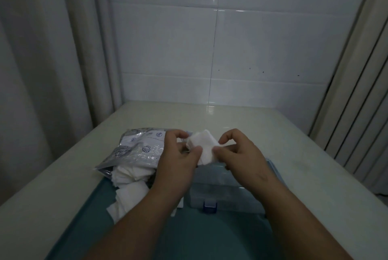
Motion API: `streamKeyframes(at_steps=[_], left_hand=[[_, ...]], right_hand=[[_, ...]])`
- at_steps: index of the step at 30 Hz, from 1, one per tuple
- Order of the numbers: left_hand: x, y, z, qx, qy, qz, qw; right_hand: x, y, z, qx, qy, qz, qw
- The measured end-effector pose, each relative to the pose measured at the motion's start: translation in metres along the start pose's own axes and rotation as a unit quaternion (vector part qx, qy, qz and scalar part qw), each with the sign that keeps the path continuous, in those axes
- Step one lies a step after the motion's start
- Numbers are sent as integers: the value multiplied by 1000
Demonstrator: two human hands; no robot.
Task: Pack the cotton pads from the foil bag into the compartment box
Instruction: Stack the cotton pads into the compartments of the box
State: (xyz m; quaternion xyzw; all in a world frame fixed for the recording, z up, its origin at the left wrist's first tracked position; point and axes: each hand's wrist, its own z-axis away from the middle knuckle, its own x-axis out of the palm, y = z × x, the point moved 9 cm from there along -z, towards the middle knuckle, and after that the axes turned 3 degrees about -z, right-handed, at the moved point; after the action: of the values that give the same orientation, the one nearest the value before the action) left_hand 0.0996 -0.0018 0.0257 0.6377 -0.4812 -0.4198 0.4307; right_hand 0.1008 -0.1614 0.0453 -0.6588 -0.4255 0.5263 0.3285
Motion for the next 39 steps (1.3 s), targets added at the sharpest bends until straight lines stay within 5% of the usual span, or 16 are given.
streamKeyframes(at_steps=[10,20,39], left_hand=[[-8,8,-12,69,60,-161,983],[12,2,-13,86,-15,-255,963],[25,-4,-9,116,-25,-399,909]], right_hand=[[9,8,-12,-4,-17,-5,1000],[10,16,-17,7,15,64,998],[30,36,-23,70,-51,179,980]])
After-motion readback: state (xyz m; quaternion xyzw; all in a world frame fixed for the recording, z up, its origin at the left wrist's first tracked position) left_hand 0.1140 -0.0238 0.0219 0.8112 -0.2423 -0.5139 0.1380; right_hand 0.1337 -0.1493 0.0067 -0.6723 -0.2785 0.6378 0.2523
